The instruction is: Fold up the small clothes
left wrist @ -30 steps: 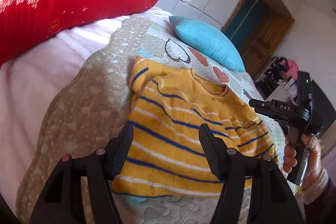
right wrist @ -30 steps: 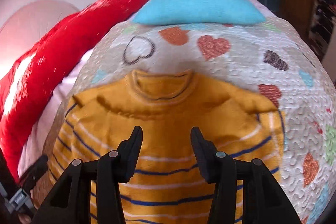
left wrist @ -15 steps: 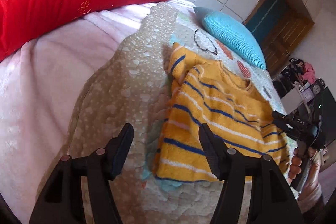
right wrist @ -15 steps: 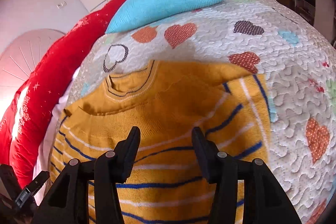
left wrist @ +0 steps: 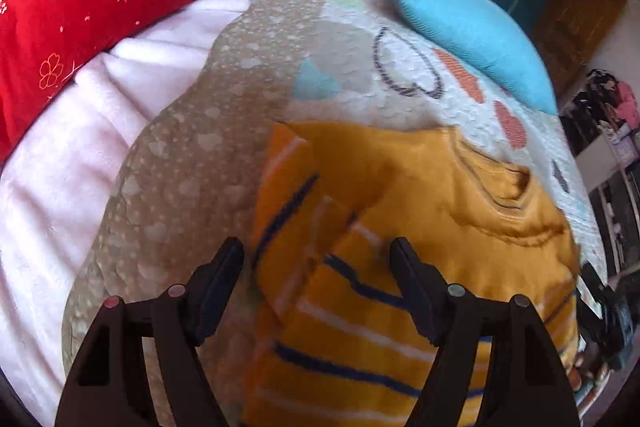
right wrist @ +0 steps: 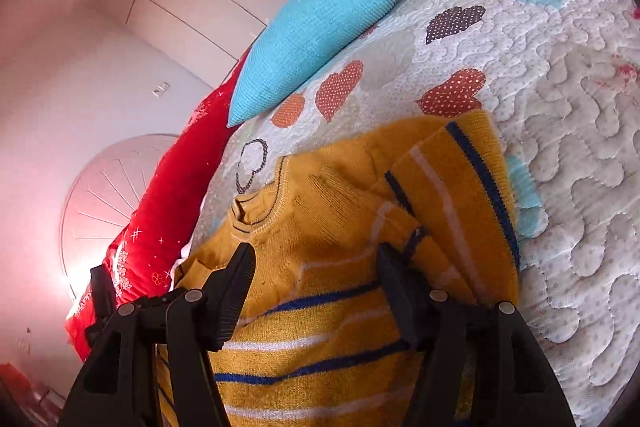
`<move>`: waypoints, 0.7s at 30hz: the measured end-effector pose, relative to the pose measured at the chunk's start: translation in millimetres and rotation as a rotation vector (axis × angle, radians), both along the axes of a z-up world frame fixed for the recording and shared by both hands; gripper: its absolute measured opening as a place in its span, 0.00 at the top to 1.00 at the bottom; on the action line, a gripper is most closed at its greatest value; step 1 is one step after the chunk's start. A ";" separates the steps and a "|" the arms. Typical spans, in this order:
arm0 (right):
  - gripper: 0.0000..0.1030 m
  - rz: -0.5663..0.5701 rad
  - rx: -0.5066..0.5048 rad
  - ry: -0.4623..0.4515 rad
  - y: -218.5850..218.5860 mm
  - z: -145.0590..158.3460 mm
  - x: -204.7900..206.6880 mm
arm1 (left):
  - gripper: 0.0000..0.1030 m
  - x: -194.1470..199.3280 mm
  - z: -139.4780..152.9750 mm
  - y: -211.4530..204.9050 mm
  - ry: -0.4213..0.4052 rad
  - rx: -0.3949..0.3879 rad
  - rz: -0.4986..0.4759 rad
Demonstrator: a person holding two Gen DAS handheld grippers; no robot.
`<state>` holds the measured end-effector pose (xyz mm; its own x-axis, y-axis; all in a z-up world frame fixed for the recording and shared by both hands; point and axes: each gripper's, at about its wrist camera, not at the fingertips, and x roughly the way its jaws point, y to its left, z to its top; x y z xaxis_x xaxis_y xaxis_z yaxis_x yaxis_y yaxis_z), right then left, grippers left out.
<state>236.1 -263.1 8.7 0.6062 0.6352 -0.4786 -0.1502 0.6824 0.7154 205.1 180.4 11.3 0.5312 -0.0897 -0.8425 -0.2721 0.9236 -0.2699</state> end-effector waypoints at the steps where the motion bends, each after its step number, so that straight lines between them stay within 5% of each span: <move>1: 0.36 0.000 0.010 -0.011 -0.7 -0.4 -1.8 | 0.28 2.2 -7.3 10.2 0.003 -0.040 0.019; 4: 0.36 0.001 0.049 -0.025 -4.5 -2.1 -2.8 | 0.27 -0.6 -11.1 24.4 -0.042 -0.122 0.053; 9: 0.36 -0.002 0.084 -0.034 -8.3 -3.2 -4.1 | 0.27 -18.4 7.8 7.1 -0.040 -0.035 0.032; 14: 0.36 -0.003 0.086 -0.033 -7.7 -3.0 -4.3 | 0.27 -77.0 28.0 -24.9 -0.104 -0.096 -0.041; 17: 0.36 -0.003 0.081 -0.029 -7.8 -2.8 -4.7 | 0.22 -125.2 34.7 -47.2 -0.164 -0.039 -0.056; 21: 0.36 0.026 0.034 0.109 -5.7 5.6 6.9 | 0.20 -170.7 20.4 -65.2 -0.159 -0.049 -0.071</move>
<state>242.9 -268.8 14.3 0.5343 0.6673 -0.5189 -0.0875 0.6542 0.7512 34.4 115.3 31.7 0.6483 -0.1705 -0.7420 -0.1573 0.9236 -0.3496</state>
